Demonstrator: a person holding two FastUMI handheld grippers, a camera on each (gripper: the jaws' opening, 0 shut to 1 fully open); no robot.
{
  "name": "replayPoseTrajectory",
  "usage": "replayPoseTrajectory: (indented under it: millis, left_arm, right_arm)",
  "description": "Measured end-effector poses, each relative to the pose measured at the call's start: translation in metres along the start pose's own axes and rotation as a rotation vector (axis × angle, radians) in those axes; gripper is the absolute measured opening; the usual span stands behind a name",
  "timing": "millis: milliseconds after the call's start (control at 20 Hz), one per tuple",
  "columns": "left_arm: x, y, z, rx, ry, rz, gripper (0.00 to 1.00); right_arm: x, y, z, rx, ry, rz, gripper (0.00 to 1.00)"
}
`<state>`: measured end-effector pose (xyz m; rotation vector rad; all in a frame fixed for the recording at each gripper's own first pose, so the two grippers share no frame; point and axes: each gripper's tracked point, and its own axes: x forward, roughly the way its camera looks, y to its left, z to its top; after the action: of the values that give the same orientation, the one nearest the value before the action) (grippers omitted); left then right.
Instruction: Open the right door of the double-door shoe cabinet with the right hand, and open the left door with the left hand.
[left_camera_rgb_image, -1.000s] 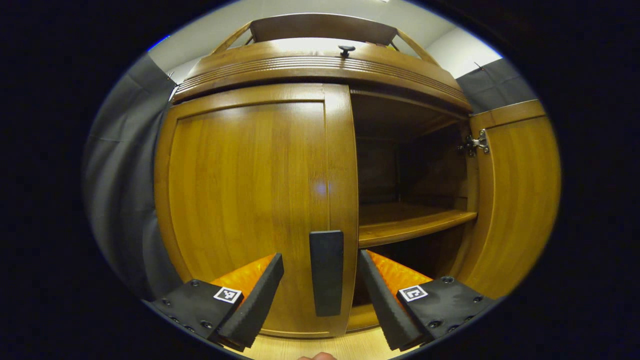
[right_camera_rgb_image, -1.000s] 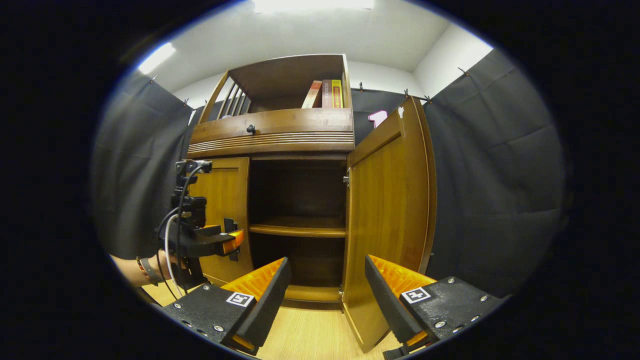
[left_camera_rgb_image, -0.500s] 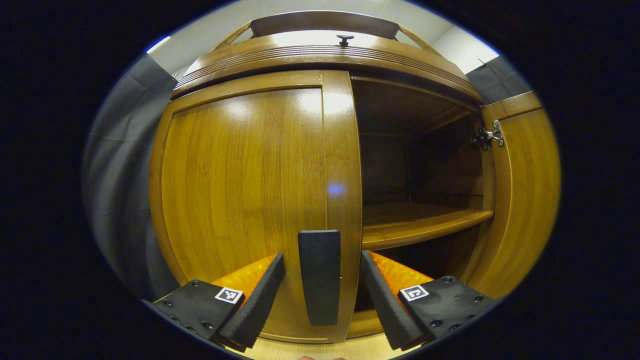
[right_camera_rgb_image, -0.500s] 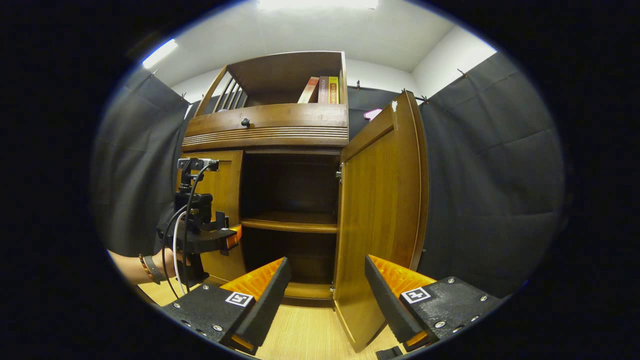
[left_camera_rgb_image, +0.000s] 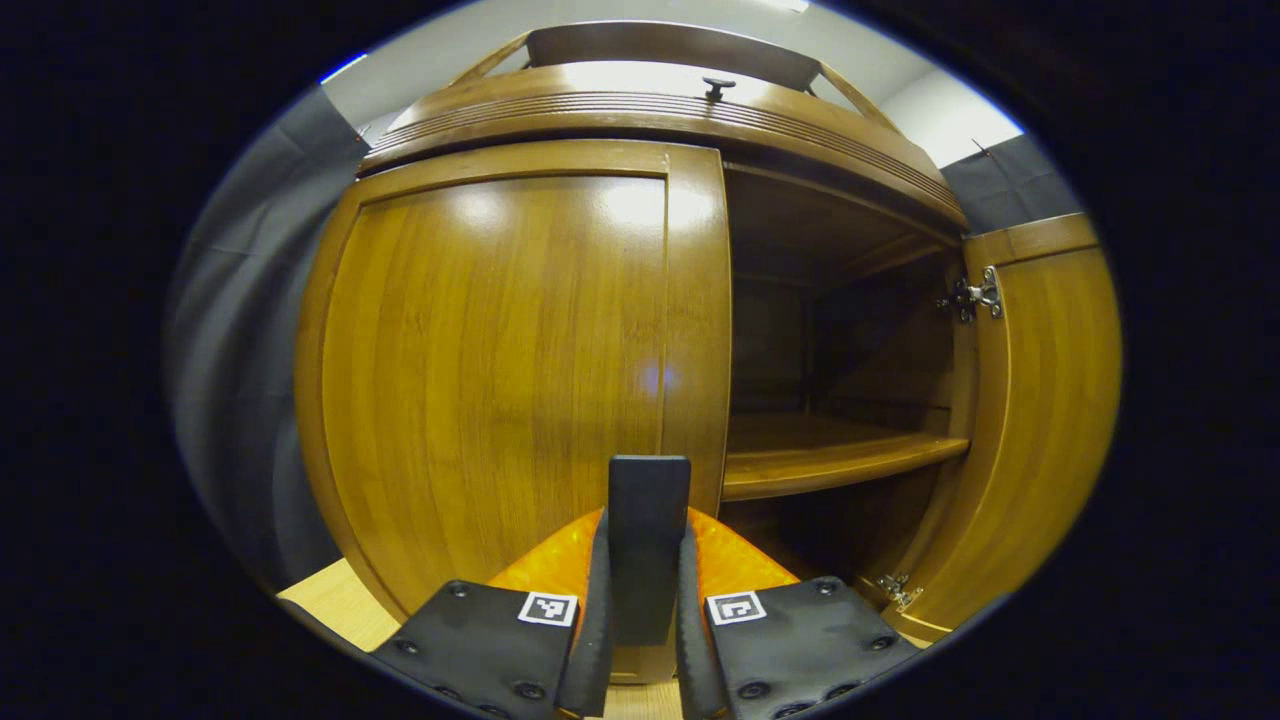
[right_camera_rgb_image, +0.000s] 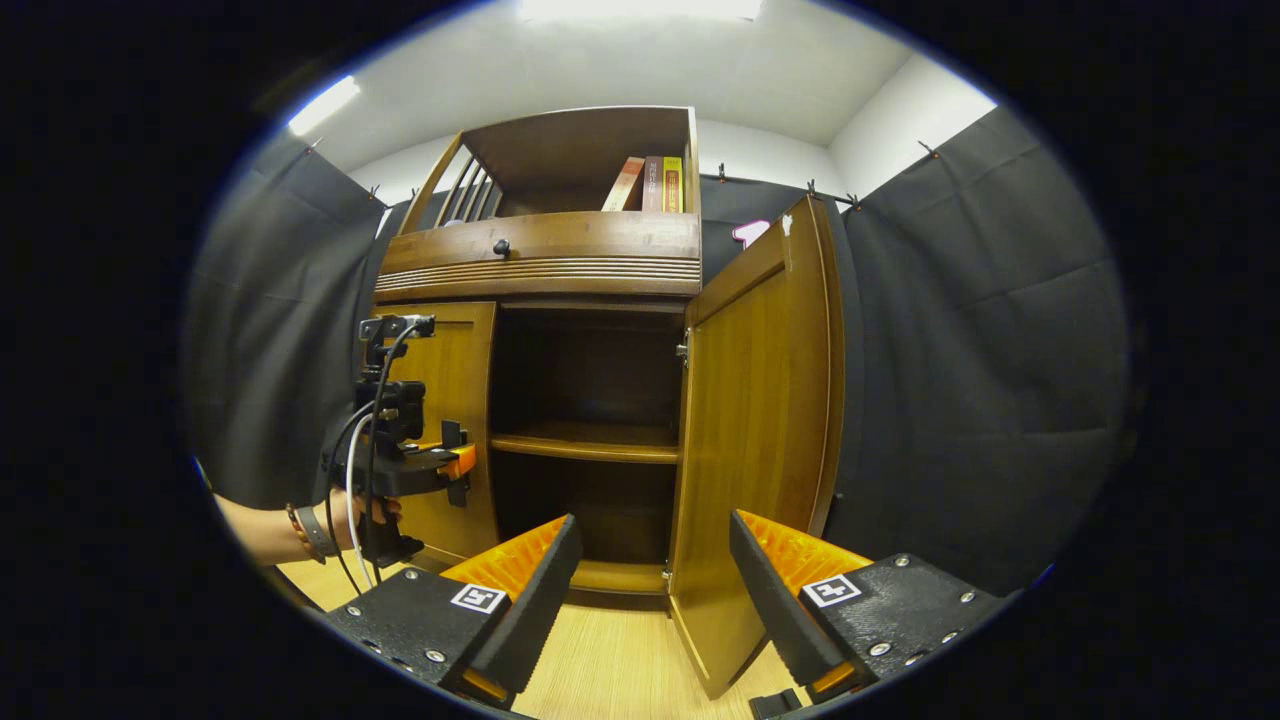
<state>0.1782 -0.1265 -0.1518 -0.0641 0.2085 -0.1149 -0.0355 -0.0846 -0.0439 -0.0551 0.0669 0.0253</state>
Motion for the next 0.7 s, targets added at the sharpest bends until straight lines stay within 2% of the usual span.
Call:
replayPoseTrajectory:
  millis: [100,350,550,700]
  left_arm:
    - [-0.006,0.001,0.004,0.022,-0.003,0.005,0.31]
    - [-0.027,0.001,0.024,0.039,0.039,-0.026,0.3]
    - [-0.085,0.02,0.02,0.05,0.046,-0.048,0.3]
    - [-0.12,0.042,0.023,0.056,0.055,-0.029,0.29]
  right_arm:
    - [-0.003,0.003,0.0,-0.008,0.004,0.001,0.92]
    - [-0.009,0.01,-0.002,-0.031,0.009,0.0,0.92]
    - [-0.01,0.022,-0.005,-0.056,0.011,0.022,0.92]
    - [-0.006,0.032,-0.001,-0.059,-0.002,0.042,0.92]
